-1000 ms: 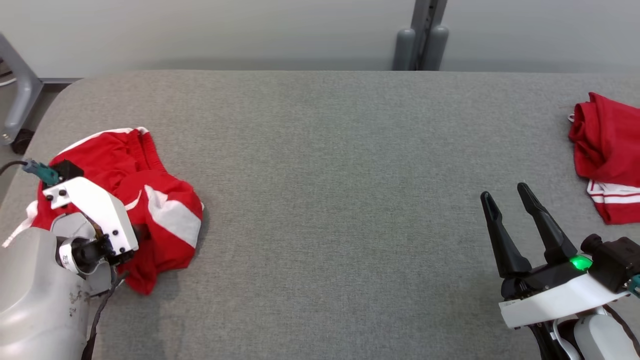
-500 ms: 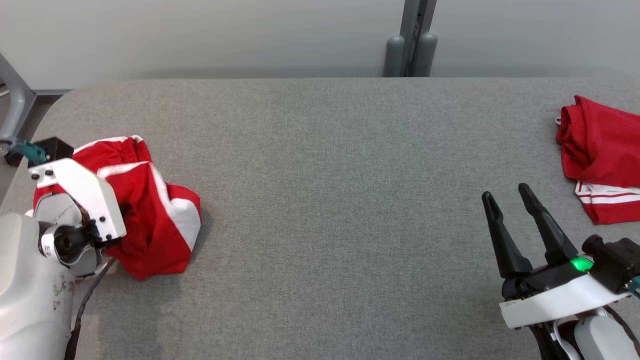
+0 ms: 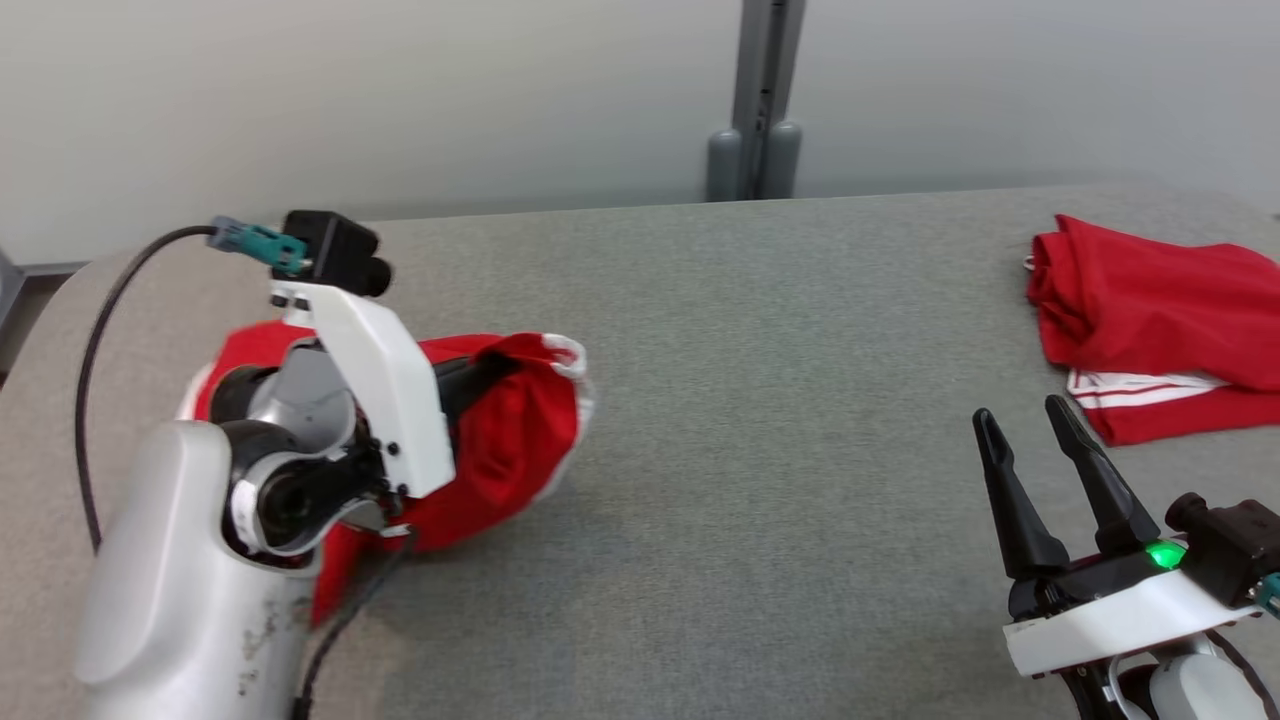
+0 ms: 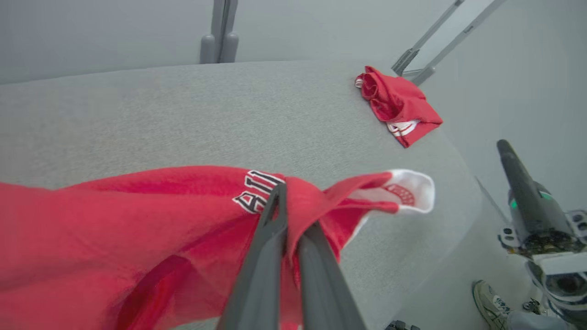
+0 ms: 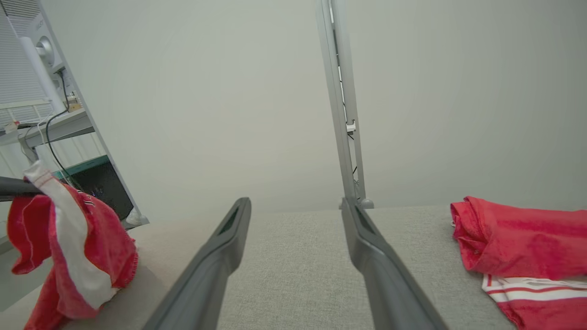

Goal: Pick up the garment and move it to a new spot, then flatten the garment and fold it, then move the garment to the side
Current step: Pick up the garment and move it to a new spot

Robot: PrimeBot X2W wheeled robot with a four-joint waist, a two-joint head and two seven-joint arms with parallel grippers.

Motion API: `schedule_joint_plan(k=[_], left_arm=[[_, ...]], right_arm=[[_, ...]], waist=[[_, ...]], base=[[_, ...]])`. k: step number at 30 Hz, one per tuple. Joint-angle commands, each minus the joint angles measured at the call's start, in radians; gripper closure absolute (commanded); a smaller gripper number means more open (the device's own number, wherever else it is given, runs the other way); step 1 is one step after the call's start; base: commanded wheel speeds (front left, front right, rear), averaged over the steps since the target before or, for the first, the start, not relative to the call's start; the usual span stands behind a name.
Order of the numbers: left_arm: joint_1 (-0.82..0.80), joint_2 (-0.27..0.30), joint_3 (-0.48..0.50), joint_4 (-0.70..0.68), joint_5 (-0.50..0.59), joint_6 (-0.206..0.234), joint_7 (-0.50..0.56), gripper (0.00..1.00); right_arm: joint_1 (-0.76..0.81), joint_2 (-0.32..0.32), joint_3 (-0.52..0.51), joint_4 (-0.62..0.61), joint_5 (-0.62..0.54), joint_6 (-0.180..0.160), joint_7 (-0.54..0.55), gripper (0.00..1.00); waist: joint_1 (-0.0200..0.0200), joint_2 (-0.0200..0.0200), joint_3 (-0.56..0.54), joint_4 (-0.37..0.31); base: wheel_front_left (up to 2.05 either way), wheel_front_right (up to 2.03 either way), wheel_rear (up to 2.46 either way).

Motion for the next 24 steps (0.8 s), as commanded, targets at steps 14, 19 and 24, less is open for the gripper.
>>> schedule_joint_plan(k=[14,19,24], left_arm=[[-0.138,-0.095,-0.196,0.180,0.022,0.098,-0.289,1.00],[-0.264,-0.094,-0.341,0.341,-0.069,0.103,-0.479,1.00],[-0.328,-0.092,-0.466,0.459,-0.144,0.097,-0.590,1.00]], right_arm=[[-0.070,0.020,-0.017,0.015,0.012,0.000,-0.004,0.00],[-0.098,0.039,-0.009,0.020,0.024,0.000,-0.004,0.00],[-0.114,0.049,-0.007,0.021,0.029,0.000,-0.004,0.00]], waist=[[0.0000,-0.0001,0.049,-0.308],[0.0000,-0.0001,0.089,-0.376],[0.0000,-0.0001,0.114,-0.398]], base=[[0.00,0.00,0.00],[0.00,0.00,0.00],[0.00,0.00,0.00]])
